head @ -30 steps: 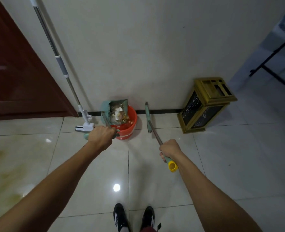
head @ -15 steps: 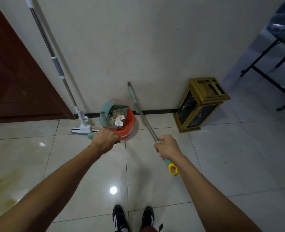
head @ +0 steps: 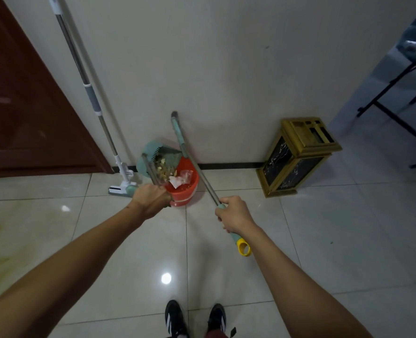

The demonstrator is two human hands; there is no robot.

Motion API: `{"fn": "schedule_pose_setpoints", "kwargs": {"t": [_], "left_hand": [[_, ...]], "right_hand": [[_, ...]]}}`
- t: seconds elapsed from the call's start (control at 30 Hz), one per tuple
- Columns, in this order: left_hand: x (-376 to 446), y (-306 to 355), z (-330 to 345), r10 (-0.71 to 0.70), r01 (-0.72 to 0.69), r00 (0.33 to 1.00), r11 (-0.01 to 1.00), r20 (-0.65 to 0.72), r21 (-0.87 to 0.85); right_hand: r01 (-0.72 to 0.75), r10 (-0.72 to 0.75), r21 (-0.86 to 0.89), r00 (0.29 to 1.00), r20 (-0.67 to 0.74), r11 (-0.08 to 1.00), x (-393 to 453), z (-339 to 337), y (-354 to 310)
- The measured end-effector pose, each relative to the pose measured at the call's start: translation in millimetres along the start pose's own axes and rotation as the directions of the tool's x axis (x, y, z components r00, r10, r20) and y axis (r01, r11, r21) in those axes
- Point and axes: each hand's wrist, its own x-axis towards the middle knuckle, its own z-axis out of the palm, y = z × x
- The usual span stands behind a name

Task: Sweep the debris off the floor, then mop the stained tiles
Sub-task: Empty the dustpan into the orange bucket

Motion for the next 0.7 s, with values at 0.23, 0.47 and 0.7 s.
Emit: {"fn": "schedule_pose_setpoints", "kwargs": {"t": [0.23, 0.47, 0.7], "left_hand": [[-1.8, -4.3, 12.3, 0.063, -0.076, 0.994, 0.986, 0.087, 0.151], [2.9, 2.8, 14.8, 0.108, -0.128, 0.983, 0.984, 0.151, 0.126], [14.0, 14.9, 5.6, 0.155, -0.163, 0.986, 0.976, 0.065, 0.141]], "right_hand": [[0.029, -0.029, -0.011, 0.999, 0.026, 1.0, 0.6, 6.0, -0.5], [0.014, -0.014, 0.005, 1.0, 0.011, 1.0, 4.2, 5.5, 3.3], [0.024, -0.024, 0.002, 1.0, 0.008, 1.0, 3.6, 0.1, 8.9]]}}
